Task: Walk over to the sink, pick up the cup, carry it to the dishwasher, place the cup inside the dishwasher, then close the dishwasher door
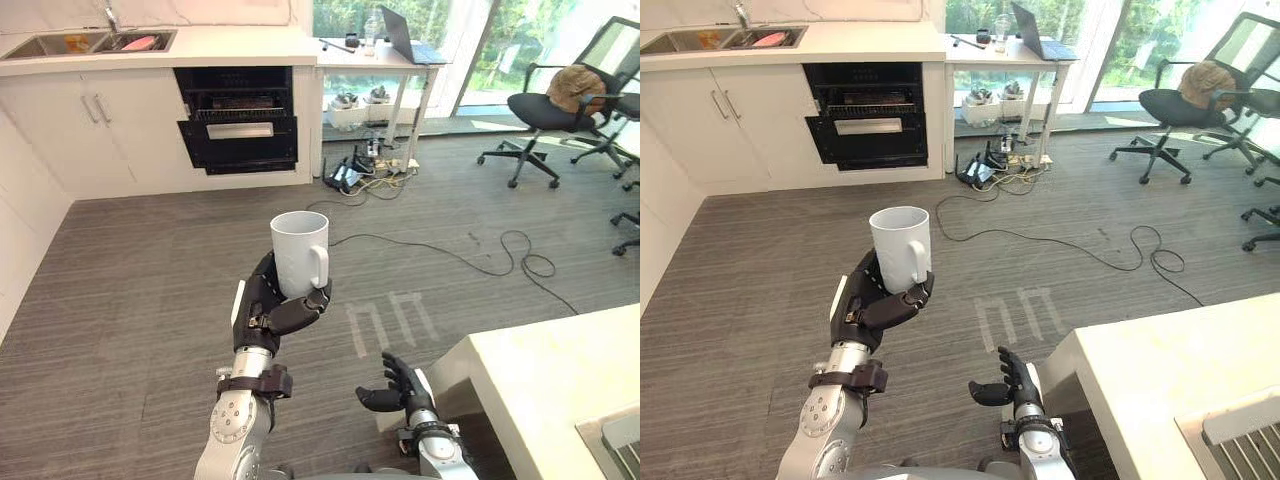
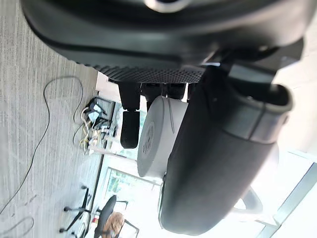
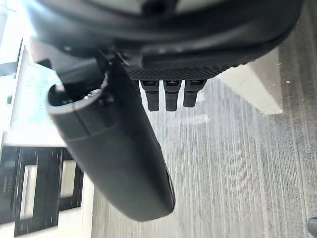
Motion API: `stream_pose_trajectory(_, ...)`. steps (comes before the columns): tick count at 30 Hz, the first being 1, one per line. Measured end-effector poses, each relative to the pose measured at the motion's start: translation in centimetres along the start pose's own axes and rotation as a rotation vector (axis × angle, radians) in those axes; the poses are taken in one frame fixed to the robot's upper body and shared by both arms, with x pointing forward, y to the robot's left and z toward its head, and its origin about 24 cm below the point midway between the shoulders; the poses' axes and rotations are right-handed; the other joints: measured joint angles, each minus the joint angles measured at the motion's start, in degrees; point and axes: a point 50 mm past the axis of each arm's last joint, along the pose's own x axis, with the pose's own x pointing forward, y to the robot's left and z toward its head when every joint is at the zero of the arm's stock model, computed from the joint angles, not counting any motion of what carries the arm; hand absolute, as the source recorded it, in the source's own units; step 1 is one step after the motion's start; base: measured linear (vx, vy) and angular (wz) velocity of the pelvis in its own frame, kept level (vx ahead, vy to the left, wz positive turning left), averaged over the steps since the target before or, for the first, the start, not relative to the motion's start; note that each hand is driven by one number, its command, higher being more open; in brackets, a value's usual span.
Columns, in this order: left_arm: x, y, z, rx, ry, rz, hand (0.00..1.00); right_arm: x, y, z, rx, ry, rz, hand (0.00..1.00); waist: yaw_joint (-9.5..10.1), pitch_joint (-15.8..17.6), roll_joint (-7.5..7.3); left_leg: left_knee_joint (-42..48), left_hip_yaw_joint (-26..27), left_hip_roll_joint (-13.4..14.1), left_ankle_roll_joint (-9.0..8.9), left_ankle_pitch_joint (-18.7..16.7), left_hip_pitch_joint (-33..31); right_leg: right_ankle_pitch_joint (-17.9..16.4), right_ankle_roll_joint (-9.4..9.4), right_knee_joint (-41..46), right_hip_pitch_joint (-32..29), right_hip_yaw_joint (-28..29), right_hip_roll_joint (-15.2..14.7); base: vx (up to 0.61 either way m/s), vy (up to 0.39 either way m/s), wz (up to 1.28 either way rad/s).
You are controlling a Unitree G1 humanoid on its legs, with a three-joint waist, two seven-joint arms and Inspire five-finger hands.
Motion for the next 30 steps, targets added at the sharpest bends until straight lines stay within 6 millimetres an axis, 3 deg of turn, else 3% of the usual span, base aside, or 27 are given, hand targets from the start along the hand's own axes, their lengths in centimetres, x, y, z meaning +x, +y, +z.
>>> stream_pose_trajectory(6, -0.1, 0.0, -1.7, -0.006, 0.084, 0.022, 0.3, -0.8, 0.0, 0.1, 0.119, -0.013, -0.06, 0.9, -1.72, -1.3, 0.16, 0.11, 3.08, 2.65, -2.51, -0.79, -0.5, -1.06, -0.54, 0.17, 0.73, -6.15, -0.73, 0.02, -0.062, 0.18)
stream_pose_trajectory(9, -0.4, 0.4, -2.5, 0.002, 0.127, 0.039, 0.3, -0.3, -0.5, 1.3, 0.2, -0.045, -0.086, 0.9, -1.16, -1.36, 0.29, 0.64, -0.64, 2.08, -2.6, 0.15, -2.03, -2.23, -0.32, 1.32, 1.26, -9.16, -1.37, 0.05, -0.065, 0.69)
stream_pose_trajectory(12, -0.4, 1.3, -2.3, -0.002, 0.123, 0.078, 0.3, 0.7, -2.2, 3.3, 0.254, -0.113, -0.15, 0.9, -0.7, -1.04, 0.75, 3.19, -5.39, 1.37, -2.66, 0.22, -5.19, -2.96, -0.42, 1.64, 1.24, -13.52, -2.15, 0.01, -0.043, 0.85)
stream_pose_trajectory(14, -0.3, 2.6, -1.9, 0.011, 0.108, 0.138, 0.3, 1.3, -3.9, 5.2, 0.239, -0.188, -0.202, 0.9, 0.36, -0.09, 1.87, 4.65, -8.15, 0.96, -2.96, 0.4, -6.76, -3.24, -0.58, 1.61, 1.88, -16.41, -2.47, -0.03, -0.034, 0.63)
stream_pose_trajectory(17, -0.2, 3.0, -1.7, 0.009, 0.099, 0.153, 0.3, 1.4, -5.6, 5.6, 0.227, -0.21, -0.254, 0.9, 0.65, 0.71, 2.69, 4.22, -8.95, 0.39, -4.13, 0.38, -7.42, -3.78, -0.64, 1.33, 3.29, -20.38, -3.68, -0.08, -0.008, 0.77)
stream_pose_trajectory(19, -0.2, 2.8, -1.7, 0.006, 0.096, 0.142, 0.3, 1.3, -6.4, 5.4, 0.241, -0.203, -0.295, 0.9, 0.38, 1.18, 2.4, 5.64, 1.1, 3.45, -2.37, -1.81, -9.0, -3.96, -0.55, 0.38, 4.05, -24.29, -4.85, -0.06, 0.02, 0.91)
stream_pose_trajectory(21, -0.2, 2.2, -1.8, -0.015, 0.1, 0.122, 0.3, 1.3, -7.3, 5.4, 0.22, -0.207, -0.323, 0.9, 0.29, 1.55, 4.19, 8.16, 8.86, 6.11, -1.34, -1.85, -10.35, -4.98, 0.43, 1.02, 3.94, -26.45, -5.72, 0.03, 0.116, 0.7)
stream_pose_trajectory(23, -0.3, 2.0, -2.0, -0.018, 0.108, 0.116, 0.3, 1.5, -7.2, 5.5, 0.216, -0.2, -0.321, 0.9, 0.62, 1.89, 4.75, 8.54, 9.38, 5.88, -0.75, -0.19, -10.42, -5.83, 1.83, 2.46, 3.91, -26.53, -7.03, 0.07, 0.127, 0.23)
stream_pose_trajectory(25, -0.3, 2.2, -1.9, -0.009, 0.107, 0.112, 0.3, 1.7, -6.4, 5.8, 0.224, -0.206, -0.297, 0.9, 0.47, 2.06, 4.57, 11.5, 9.37, 4.21, 0.24, -3.19, -11.25, -7.17, 3.72, 4.72, 3.41, -26.23, -9.52, 0.14, 0.143, 0.08)
stream_pose_trajectory(27, -0.3, 2.3, -1.9, -0.01, 0.107, 0.117, 0.3, 1.7, -6.1, 5.7, 0.215, -0.202, -0.281, 0.9, 0.46, 2.21, 4.34, 14.4, 9.46, 2.84, 0.92, -6.22, -11.62, -8.77, 4.46, 8.28, 3.08, -25.94, -12.13, 0.19, 0.168, 0.13)
stream_pose_trajectory(28, -0.3, 2.2, -1.9, -0.012, 0.106, 0.117, 0.3, 1.8, -5.9, 5.7, 0.206, -0.199, -0.268, 0.9, 0.15, 2.5, 4.06, 16.06, 9.27, 1.11, 1.8, -8.28, -11.13, -9.82, 4.51, 13.93, 2.17, -24.3, -14.73, 0.28, 0.206, 0.29)
stream_pose_trajectory(30, -0.2, 2.1, -1.7, -0.013, 0.1, 0.111, 0.3, 1.8, -5.7, 5.6, 0.205, -0.188, -0.26, 0.9, -0.5, 2.9, 3.6, 16.62, 8.01, -0.39, 2.69, -9.64, -10.02, -8.93, 1.52, 23.17, -1.16, -18.47, -16.55, 0.24, 0.15, 0.41)
